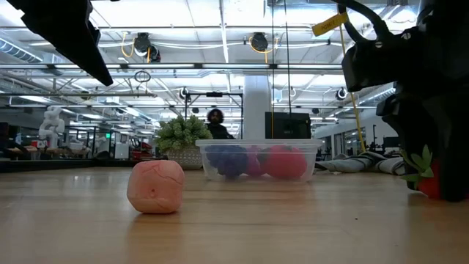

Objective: Pick and placing Produce into tupperware
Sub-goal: Put the strawberry into the transparent container

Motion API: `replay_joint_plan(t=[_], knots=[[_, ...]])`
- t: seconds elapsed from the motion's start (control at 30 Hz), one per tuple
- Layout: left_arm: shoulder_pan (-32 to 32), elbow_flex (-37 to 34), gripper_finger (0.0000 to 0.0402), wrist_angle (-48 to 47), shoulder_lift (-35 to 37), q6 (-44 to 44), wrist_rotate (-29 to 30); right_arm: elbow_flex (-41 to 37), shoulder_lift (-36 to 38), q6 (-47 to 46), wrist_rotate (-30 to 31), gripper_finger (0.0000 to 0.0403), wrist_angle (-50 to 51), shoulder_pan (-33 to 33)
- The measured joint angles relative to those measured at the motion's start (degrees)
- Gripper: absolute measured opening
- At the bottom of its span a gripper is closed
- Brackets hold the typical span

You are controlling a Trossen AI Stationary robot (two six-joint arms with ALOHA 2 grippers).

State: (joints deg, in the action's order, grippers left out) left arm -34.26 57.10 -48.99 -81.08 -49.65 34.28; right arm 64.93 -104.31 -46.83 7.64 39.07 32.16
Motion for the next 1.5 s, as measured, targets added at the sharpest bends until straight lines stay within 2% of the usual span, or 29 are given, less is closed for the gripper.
replay_joint_plan(t=[1.0,1.5], knots=[[0.04,0.00,0.0308,-0.03,0.00,-0.03,0.28,0.00,0.00,-1.41,-0.24,0.0242,-1.14,0.04],[0.04,0.00,0.0308,-0.03,0.00,-0.04,0.31,0.00,-0.01,-1.97,-0.28,0.0187,-0.58,0.04]])
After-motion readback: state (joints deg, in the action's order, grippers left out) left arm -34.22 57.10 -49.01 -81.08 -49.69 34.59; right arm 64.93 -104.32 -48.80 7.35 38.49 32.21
